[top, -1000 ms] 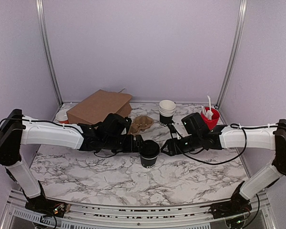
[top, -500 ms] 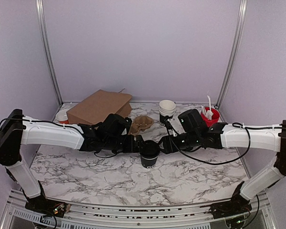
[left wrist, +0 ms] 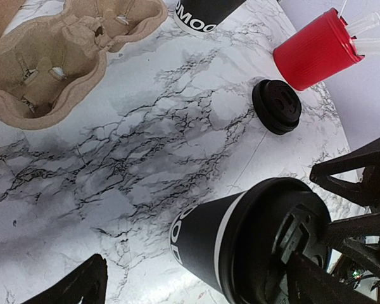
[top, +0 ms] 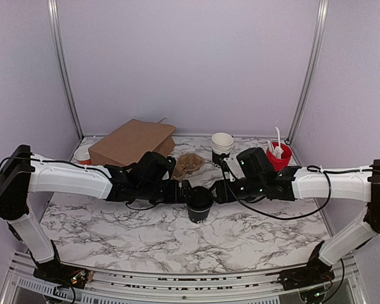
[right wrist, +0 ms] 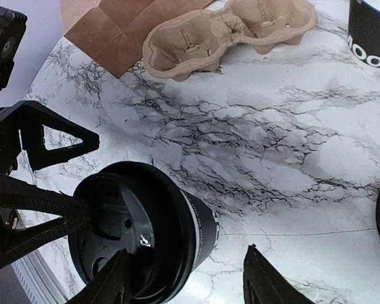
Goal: Pack the takeout coffee
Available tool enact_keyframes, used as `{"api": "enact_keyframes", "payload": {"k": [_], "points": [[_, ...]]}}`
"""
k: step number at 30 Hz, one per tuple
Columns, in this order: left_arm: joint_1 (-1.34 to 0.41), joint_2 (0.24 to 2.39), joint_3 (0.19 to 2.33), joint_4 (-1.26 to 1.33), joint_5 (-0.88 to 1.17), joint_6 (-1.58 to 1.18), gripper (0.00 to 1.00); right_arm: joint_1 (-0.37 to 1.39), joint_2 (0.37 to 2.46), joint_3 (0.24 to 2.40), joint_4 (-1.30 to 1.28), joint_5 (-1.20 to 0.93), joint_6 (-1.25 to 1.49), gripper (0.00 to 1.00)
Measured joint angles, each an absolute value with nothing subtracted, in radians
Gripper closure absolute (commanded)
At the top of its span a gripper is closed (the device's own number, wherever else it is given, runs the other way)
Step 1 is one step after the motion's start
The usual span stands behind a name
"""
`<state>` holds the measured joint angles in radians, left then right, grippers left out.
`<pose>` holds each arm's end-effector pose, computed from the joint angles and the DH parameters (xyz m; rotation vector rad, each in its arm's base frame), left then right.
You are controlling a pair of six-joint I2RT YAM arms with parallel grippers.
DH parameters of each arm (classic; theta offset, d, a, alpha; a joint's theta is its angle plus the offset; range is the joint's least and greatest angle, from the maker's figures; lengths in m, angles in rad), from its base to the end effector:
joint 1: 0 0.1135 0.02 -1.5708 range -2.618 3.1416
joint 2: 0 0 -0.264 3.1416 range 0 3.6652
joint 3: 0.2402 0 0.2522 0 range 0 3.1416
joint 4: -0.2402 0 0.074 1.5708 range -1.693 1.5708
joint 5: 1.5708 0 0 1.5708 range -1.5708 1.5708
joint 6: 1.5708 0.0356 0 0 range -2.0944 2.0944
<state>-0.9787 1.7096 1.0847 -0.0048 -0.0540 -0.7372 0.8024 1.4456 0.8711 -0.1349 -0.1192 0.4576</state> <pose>0.2130 -0.3133 0.2158 0.2508 2.3349 -0.8621 0.2112 0.2246 0.2215 -0.4769 2.3550 0.7660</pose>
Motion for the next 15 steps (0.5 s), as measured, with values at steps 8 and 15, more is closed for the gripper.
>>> {"api": "enact_keyframes", "payload": {"k": [8, 15], "points": [[-0.979, 1.711, 1.085, -0.003, -0.054, -0.738, 0.01, 0.802, 1.379, 0.872, -0.196, -0.031, 0.458, 0.42], [-0.979, 1.711, 1.085, -0.004, -0.054, -0.737, 0.01, 0.802, 1.373, 0.883, -0.198, -0.009, 0.458, 0.43]]}}
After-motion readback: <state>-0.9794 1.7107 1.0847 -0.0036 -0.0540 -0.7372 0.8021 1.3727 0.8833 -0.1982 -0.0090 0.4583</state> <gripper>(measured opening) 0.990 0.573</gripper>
